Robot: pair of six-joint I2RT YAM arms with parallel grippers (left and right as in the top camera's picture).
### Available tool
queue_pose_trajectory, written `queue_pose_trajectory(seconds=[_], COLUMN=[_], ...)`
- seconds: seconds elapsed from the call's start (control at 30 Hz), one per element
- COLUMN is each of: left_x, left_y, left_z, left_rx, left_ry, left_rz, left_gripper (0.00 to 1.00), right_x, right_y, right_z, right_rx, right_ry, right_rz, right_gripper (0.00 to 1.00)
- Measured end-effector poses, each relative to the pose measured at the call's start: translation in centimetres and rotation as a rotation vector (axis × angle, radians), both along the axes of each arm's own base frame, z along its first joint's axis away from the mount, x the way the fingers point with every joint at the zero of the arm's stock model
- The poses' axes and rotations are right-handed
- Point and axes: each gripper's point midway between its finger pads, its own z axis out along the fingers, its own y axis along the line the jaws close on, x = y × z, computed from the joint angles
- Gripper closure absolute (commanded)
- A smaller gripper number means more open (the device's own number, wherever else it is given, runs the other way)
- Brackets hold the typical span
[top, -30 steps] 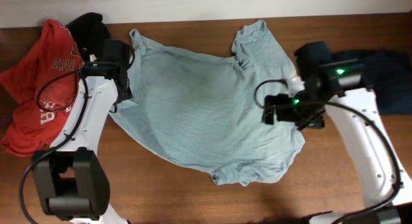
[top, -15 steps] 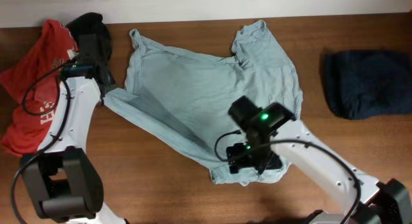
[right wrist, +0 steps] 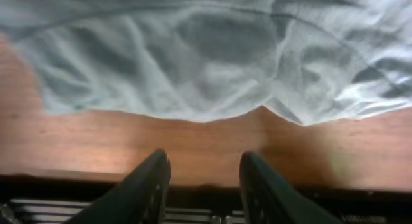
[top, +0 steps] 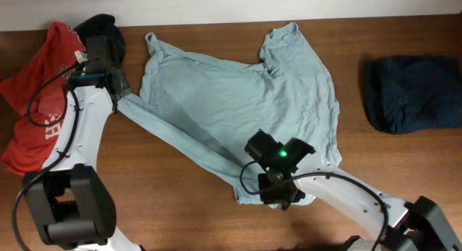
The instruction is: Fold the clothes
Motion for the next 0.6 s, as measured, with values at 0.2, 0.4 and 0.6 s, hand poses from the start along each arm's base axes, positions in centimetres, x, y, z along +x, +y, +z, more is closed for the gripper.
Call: queue_pose_trajectory(seconds=[0.2,0.4,0.6], left_x=[0.2,0.2,0.1], left_y=[-0.1,-0.1,-0.1], left_z=[0.0,0.1,0.0], left_rx=[-0.003,-0.003,-0.004], left_ry=[-0.006,-0.007,-0.004], left_rz=[-0.003,-0.003,-0.004], left_gripper=[0.99,0.99,0.99], right_x=[-0.4,-0.1,0.2], right_y=[-0.4,-0.1,-0.3], right_z=[-1.3,-2.6,-3.7], right_rx=[-0.005,0.019,0.022], right_ry=[0.003,-0.030,-0.059], right_rz=[-0.023,-0.032,-0.031], right_gripper=[0.54,0.48,0.45])
